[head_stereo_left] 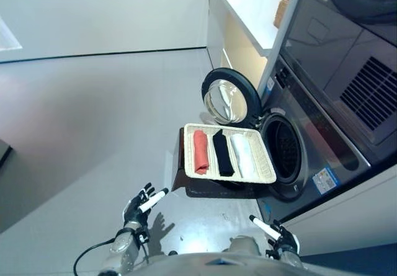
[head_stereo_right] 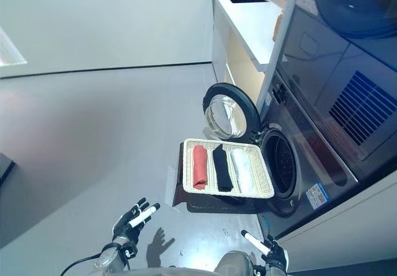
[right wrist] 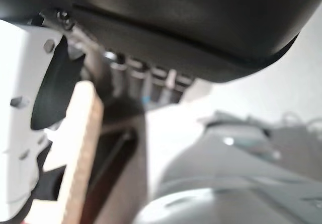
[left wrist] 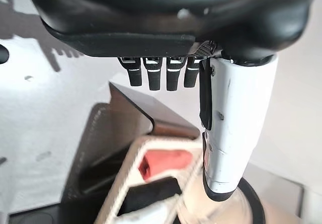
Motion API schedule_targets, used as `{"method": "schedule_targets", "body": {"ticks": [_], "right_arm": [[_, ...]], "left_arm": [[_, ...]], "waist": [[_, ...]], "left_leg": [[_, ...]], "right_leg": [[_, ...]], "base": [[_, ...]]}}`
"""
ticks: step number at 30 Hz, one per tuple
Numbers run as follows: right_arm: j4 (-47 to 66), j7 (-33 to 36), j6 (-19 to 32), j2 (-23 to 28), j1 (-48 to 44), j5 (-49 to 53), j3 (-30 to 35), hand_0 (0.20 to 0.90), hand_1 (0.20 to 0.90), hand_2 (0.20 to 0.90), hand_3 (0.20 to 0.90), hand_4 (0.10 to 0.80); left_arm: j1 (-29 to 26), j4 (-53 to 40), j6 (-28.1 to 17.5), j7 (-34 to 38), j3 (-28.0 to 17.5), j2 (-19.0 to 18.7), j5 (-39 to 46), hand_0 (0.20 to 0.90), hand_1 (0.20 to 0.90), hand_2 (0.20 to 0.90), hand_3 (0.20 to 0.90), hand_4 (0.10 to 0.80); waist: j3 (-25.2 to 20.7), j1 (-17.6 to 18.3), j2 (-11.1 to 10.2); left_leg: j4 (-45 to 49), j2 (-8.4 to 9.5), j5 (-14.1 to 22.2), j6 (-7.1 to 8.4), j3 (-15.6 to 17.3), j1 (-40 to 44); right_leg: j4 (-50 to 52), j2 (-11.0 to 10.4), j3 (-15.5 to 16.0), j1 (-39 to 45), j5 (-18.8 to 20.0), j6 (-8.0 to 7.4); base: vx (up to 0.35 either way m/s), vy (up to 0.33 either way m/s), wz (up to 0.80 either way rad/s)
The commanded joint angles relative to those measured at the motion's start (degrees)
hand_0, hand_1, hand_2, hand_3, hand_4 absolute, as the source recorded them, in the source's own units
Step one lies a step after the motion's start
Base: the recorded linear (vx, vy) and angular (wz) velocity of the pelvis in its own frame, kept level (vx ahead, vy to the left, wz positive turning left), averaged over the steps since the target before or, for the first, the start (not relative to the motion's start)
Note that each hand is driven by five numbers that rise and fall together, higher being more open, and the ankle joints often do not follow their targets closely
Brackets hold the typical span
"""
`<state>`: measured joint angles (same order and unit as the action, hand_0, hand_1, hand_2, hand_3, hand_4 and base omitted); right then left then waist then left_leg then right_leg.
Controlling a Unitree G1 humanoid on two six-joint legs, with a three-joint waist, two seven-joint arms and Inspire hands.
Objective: Pick up the clothes and place them into the washing machine
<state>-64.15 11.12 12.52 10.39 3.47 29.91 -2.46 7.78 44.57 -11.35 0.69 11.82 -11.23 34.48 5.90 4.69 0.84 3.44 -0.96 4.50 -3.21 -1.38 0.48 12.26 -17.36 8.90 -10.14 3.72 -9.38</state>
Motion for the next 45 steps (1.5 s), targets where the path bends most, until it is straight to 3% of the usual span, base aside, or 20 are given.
{"method": "schedule_targets", "body": {"ticks": [1,7,10,12,14,15,22,24,27,30,32,33,34,35,37,38,39,42,45], "right_arm": [[1.2,1.2,3.6,1.3,-3.1,1.0,1.3,0.9,0.9,0.9,0.9,0.8],[2.5,1.7,3.4,0.9,-2.1,0.4,0.6,0.9,0.9,0.9,0.9,0.8],[3.2,1.6,3.4,0.8,-1.3,0.3,0.4,0.9,0.9,0.9,0.9,0.8],[2.7,1.3,3.4,0.9,-0.6,0.2,0.2,0.9,0.9,0.9,0.9,0.8],[2.0,1.5,3.6,1.0,-1.2,0.2,-0.4,0.9,0.9,0.9,0.9,0.8],[1.8,1.5,3.6,1.2,-1.5,0.1,-0.5,0.9,0.9,0.9,0.9,0.8],[0.0,1.5,4.2,2.4,-3.3,0.8,-1.7,0.9,0.9,0.9,0.9,0.8],[-0.8,1.7,4.5,2.8,-4.0,1.4,-1.7,0.9,0.9,0.9,0.9,0.8],[-0.6,1.8,4.6,3.5,-4.0,1.5,-1.9,0.9,0.9,0.9,0.9,0.8],[-1.3,2.4,4.8,4.0,-4.5,2.3,-1.4,0.9,0.9,0.9,0.9,0.8],[-1.0,2.6,4.9,4.2,-4.6,2.5,-1.4,0.9,0.9,0.9,0.9,0.8],[-1.1,2.8,4.8,4.7,-5.0,2.4,-1.6,0.9,0.9,0.9,0.9,0.8],[-1.1,2.8,4.8,4.7,-5.0,2.4,-1.6,0.9,0.9,0.9,0.9,0.8],[-1.2,3.1,4.8,4.9,-5.3,2.0,-1.9,0.9,0.9,0.9,0.9,0.8],[-0.9,3.5,4.9,5.1,-5.4,1.4,-2.1,0.9,0.9,0.9,0.9,0.8],[-0.9,3.5,4.9,5.0,-5.3,1.3,-2.1,0.9,0.9,0.9,0.9,0.8],[-1.2,3.7,5.0,5.1,-5.6,1.1,-2.3,0.9,0.9,0.9,0.9,0.8],[-1.1,3.9,5.3,4.7,-5.7,0.9,-2.8,0.9,0.9,0.9,0.9,0.8],[-1.5,3.4,5.0,4.1,-5.7,0.7,-3.0,0.9,0.9,0.9,0.9,0.8]], "left_arm": [[-1.4,-5.8,-4.1,-0.7,-1.1,-0.4,-0.2,0.9,0.9,0.9,0.9,0.8],[0.2,-6.5,-3.7,-0.4,-1.2,0.3,0.3,0.9,0.9,0.9,0.9,0.8],[0.6,-6.3,-3.5,-0.2,-1.1,0.7,0.3,0.9,0.9,0.9,0.9,0.8],[0.7,-5.6,-3.2,-0.1,-1.0,1.3,0.3,0.9,0.9,0.9,0.9,0.8],[0.5,-5.3,-3.5,0.2,-0.9,1.7,1.0,0.9,0.9,0.9,0.9,0.8],[0.3,-5.0,-3.5,0.2,-0.9,1.9,1.5,0.9,0.9,0.9,0.9,0.8],[-2.3,-3.2,-3.7,0.9,0.6,2.9,2.7,0.9,0.9,0.9,0.9,0.8],[-3.3,-3.1,-4.0,1.0,1.6,3.3,3.3,0.9,0.9,0.9,0.9,0.8],[-4.0,-3.8,-3.6,0.9,2.7,3.5,3.5,0.9,0.9,0.9,0.9,0.8],[-5.0,-3.2,-3.3,1.1,4.0,3.7,3.1,0.9,0.9,0.9,0.9,0.8],[-5.7,-3.0,-3.4,1.6,4.4,3.9,3.1,0.9,0.9,0.9,0.9,0.8],[-5.9,-2.9,-3.4,2.0,4.4,3.9,3.3,0.9,0.9,0.9,0.9,0.8],[-5.9,-2.9,-3.4,2.0,4.4,3.9,3.3,0.9,0.9,0.9,0.9,0.8],[-5.6,-3.2,-3.4,2.2,4.4,3.8,3.4,0.9,0.9,0.9,0.9,0.8],[-5.4,-3.4,-3.5,2.1,4.2,3.7,3.6,0.9,0.9,0.9,0.9,0.8],[-5.3,-3.4,-3.5,2.1,4.2,3.7,3.6,0.9,0.9,0.9,0.9,0.8],[-5.1,-3.1,-3.6,2.0,4.3,3.7,3.6,0.9,0.9,0.9,0.9,0.8],[-4.7,-2.9,-3.8,2.0,4.0,3.8,3.7,0.9,0.9,0.9,0.9,0.8],[-4.4,-2.1,-4.0,2.0,3.6,4.1,3.8,0.9,0.9,0.9,0.9,0.8]], "waist": [[-0.8,2.7,-1.9],[-0.9,3.6,-2.8],[-1.3,3.9,-2.7],[-2.0,4.0,-2.0],[-2.2,4.3,-1.7],[-2.7,4.3,-1.1],[-3.1,4.8,1.2],[-2.8,4.7,1.3],[-2.0,4.2,0.6],[-1.0,3.6,0.3],[-0.2,2.6,-0.3],[0.5,1.3,-1.5],[0.7,1.0,-1.5],[1.3,-0.3,-2.1],[2.1,-2.3,-1.7],[2.4,-2.4,-1.8],[2.8,-3.7,-1.1],[3.1,-5.0,-0.9],[1.9,-5.9,0.1]], "left_leg": [[-1.9,2.29,6.2,3.5,-0.4,12.3],[-3.8,1.07,6.8,3.91,-2.1,16.6],[-4.3,0.28,6.7,4.07,-2.7,18.1],[-4.0,-1.27,6.5,4.76,-3.1,18.4],[-3.9,-2.43,6.0,5.45,-3.5,18.2],[-3.8,-3.45,5.6,6.14,-3.8,18.2],[0.6,-9.2,-2.2,9.56,-4.4,15.1],[3.8,-9.98,-5.0,9.98,-4.4,13.3],[13.3,-10.29,-10.7,10.05,-3.9,9.0],[15.9,-10.71,-13.6,9.39,-2.0,4.9],[14.9,-9.61,-11.6,8.34,-1.8,1.1],[12.9,-7.32,-8.4,7.37,-1.9,-4.5],[13.5,-7.4,-7.9,7.28,-1.7,-4.4],[9.9,-5.93,-6.5,7.4,-2.1,-8.5],[4.7,-5.44,-10.2,8.05,-3.3,-13.0],[4.3,-5.37,-10.2,8.08,-3.2,-12.4],[0.3,-5.62,-14.4,8.56,-4.3,-15.3],[-4.5,-5.55,-16.5,8.83,-4.1,-16.8],[-4.5,-5.69,-18.5,9.32,-1.3,-16.4]], "right_leg": [[-13.2,-0.2,-0.6,-4.9,14.0,-3.87],[-13.7,3.2,-2.5,-6.1,16.6,-4.06],[-11.1,4.8,-2.5,-6.6,14.8,-3.12],[-7.2,6.1,-1.9,-7.5,10.2,-1.84],[-7.6,7.4,-2.7,-7.2,10.4,-1.19],[-7.1,8.1,-2.5,-7.4,8.6,-0.85],[-1.7,11.4,-1.3,-9.2,3.2,2.08],[-1.3,12.3,-1.4,-8.4,1.8,3.0],[-1.9,13.8,-1.7,-4.9,-0.5,5.28],[-2.3,14.3,-1.9,-2.1,-2.2,6.44],[-2.8,14.1,-2.9,-0.5,-3.3,6.54],[-3.9,13.6,-4.1,1.3,-3.9,6.38],[-3.7,13.7,-4.3,1.5,-4.1,6.3],[-4.5,13.8,-5.8,3.3,-4.6,6.13],[-5.5,15.0,-7.5,6.2,-5.4,6.04],[-5.4,14.9,-7.6,6.7,-5.7,6.06],[-6.1,16.3,-9.1,8.9,-6.4,6.17],[-7.3,16.4,-11.1,12.2,-8.0,5.9],[-8.8,15.6,-13.5,17.2,-10.2,5.2]], "base": [[0.222,-0.042,0.03],[0.184,-0.06,0.35],[0.121,-0.074,0.08],[0.105,-0.103,0.05],[0.133,-0.155,0.11],[0.13,-0.171,0.11],[0.085,-0.17,0.21],[0.095,-0.183,0.47],[0.13,-0.214,0.12],[0.097,-0.127,0.1],[0.132,-0.065,0.08],[0.124,-0.046,0.31],[0.202,-0.034,0.19],[0.2,0.026,-0.04],[0.248,0.034,-0.3],[0.3,0.048,-0.08],[0.2,0.028,-0.08],[0.321,0.073,-0.5],[0.347,0.177,-0.88]]}}
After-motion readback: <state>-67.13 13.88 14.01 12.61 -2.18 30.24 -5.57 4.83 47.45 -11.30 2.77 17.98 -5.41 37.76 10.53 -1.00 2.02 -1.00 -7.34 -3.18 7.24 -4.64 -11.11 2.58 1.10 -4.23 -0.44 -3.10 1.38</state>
